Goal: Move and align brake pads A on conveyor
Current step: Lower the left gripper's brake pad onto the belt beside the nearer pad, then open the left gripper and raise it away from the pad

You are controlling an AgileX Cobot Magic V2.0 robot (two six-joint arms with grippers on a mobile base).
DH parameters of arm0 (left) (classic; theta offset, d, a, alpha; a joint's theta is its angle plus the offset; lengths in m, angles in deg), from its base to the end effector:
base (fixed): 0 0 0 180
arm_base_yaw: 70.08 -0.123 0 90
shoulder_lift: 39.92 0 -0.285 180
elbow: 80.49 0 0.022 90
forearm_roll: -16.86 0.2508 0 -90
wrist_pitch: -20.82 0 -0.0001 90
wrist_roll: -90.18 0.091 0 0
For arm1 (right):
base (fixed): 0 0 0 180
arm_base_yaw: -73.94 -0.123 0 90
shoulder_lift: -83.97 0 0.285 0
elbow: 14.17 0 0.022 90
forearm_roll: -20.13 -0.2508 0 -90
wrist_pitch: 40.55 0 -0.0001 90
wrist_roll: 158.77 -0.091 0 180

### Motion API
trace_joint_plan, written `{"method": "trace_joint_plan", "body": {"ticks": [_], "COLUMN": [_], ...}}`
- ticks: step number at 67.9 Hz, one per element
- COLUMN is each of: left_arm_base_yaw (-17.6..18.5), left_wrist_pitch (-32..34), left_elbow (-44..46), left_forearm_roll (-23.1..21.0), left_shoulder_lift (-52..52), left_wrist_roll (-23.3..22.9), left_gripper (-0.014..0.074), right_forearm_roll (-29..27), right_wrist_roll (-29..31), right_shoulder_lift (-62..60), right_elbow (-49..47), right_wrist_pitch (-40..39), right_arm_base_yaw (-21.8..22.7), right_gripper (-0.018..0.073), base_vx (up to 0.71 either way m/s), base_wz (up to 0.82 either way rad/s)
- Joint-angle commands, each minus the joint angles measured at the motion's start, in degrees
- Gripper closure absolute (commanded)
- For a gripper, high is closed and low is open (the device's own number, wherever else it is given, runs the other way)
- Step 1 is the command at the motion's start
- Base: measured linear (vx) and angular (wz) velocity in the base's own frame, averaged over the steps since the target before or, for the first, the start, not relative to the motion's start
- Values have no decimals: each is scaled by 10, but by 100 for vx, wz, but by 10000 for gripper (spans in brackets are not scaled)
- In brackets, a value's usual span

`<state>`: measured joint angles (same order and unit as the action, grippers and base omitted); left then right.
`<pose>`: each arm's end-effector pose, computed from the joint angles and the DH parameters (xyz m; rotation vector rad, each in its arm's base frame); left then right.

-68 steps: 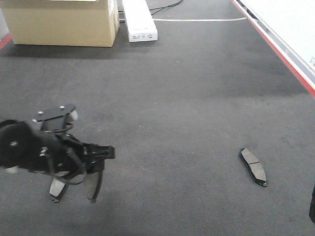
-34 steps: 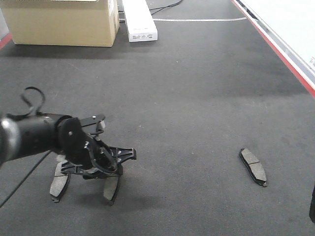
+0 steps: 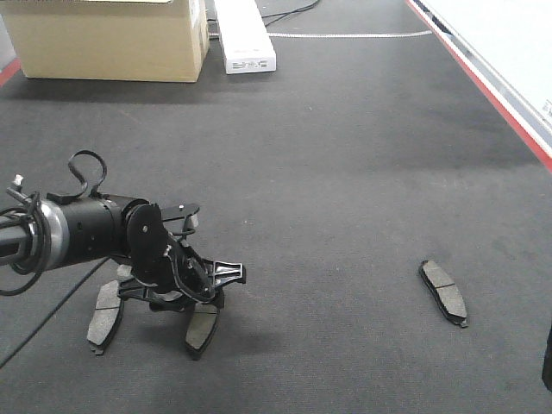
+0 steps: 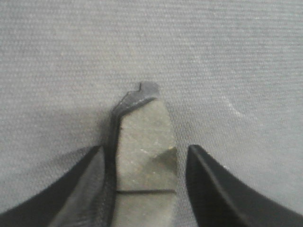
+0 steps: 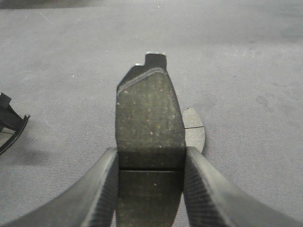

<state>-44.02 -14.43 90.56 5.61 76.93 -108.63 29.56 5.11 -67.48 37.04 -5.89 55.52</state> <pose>0.3324 -0.1740 0.1631 -0.0217 2.8671 -0.3679 0.0741 0.0157 0.2884 -0.1150 1.9914 0.2087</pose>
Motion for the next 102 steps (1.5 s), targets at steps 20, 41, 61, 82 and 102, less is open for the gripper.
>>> {"method": "trace_joint_plan", "body": {"ticks": [20, 41, 61, 82, 102], "left_arm_base_yaw": [3, 38, 71, 71, 71], "left_wrist_pitch": [19, -26, -16, 47, 19], "left_elbow": [12, 12, -31, -232, -351], "left_forearm_roll": [65, 128, 178, 189, 186], "left_shoulder_lift": [-134, -280, -434, -675, -943], "left_wrist_roll": [-1, -1, -1, 4, 35], "left_gripper": [189, 189, 189, 189, 189], "right_forearm_roll": [10, 10, 10, 10, 10], "right_wrist_roll": [2, 2, 2, 2, 2], "right_shoulder_lift": [3, 3, 3, 3, 3], "right_elbow": [-16, -16, -16, -16, -16], "right_wrist_pitch": [-51, -51, -51, -51, -51], "right_arm_base_yaw": [3, 3, 3, 3, 3], "right_gripper": [564, 564, 564, 564, 564], "base_vx": [0, 0, 0, 0, 0], "base_wz": [0, 0, 0, 0, 0]}}
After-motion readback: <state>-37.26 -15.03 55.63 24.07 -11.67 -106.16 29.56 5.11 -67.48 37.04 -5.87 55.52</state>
